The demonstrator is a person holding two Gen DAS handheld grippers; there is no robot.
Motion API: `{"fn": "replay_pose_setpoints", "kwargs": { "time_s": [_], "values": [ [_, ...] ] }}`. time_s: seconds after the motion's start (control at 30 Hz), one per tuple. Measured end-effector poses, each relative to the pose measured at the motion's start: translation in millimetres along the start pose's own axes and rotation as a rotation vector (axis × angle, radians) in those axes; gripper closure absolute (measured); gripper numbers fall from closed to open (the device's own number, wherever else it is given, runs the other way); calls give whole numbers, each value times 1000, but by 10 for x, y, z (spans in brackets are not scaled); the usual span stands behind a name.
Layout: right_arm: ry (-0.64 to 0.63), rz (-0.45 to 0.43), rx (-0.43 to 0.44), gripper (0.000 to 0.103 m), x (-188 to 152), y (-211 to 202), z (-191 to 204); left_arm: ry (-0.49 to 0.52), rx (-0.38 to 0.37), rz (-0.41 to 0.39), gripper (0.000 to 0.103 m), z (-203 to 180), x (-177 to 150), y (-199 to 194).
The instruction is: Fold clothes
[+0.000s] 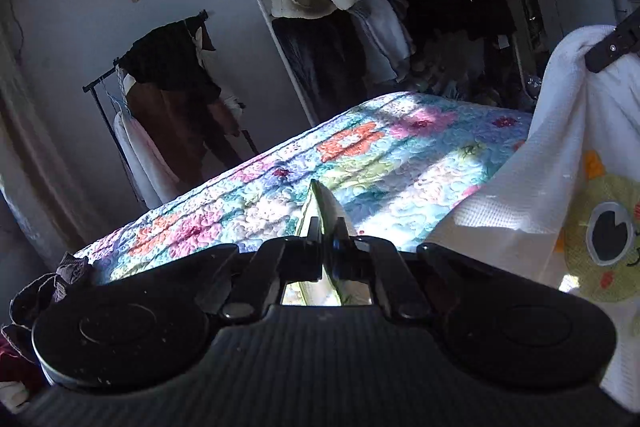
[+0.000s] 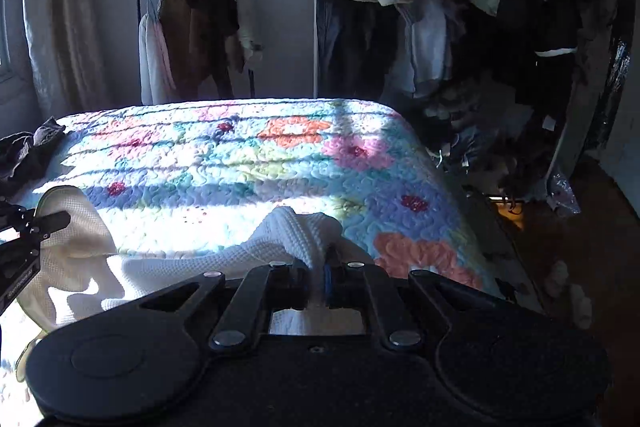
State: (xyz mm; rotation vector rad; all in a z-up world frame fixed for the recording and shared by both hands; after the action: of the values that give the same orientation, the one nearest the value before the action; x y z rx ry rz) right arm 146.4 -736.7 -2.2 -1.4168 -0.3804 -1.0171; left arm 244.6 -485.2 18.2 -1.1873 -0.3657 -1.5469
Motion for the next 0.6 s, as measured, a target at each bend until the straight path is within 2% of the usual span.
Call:
{"fn": "replay_pose_setpoints", "kwargs": {
  "time_s": [0.03, 0.07, 0.13, 0.17, 0.27, 0.37, 0.43, 0.6],
  "values": [
    [22, -13, -13, 96, 64, 14, -54, -44, -9, -3, 87, 58, 48, 19],
    [44, -26, -26, 96, 127, 27, -107, -74, -23, 4, 65, 88, 52, 28],
    [88, -53, -51, 96, 253, 54, -215, -131, -49, 18, 41, 143, 48, 44],
    [110, -66, -64, 94, 317, 67, -269, -126, -62, 22, 36, 130, 15, 40],
    [176, -106, -103, 79, 505, 105, -432, -58, -86, 61, 27, 12, -207, 53],
    [242, -145, -141, 51, 692, 142, -595, -3, -122, 138, 25, -110, -523, 89],
    [285, -116, -131, 49, 567, 127, -668, -3, -153, 190, 25, -142, -732, 71],
    [360, 69, -16, 49, -246, -56, -676, -43, -206, 277, 25, -138, -1039, -111]
  ]
}}
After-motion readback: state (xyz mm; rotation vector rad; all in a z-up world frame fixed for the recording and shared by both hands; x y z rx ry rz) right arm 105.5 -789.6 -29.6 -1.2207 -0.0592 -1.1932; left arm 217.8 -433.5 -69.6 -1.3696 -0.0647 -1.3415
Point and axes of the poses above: each gripper's, at about its wrist camera, not at the fingertips, and y roughly the way its jaws point, z to its left, x to its top, the point moved 4 cm from there along y, roughly the way its jaws point, and after that the axes turned 10 degrees about y, right-handed, at the moved point
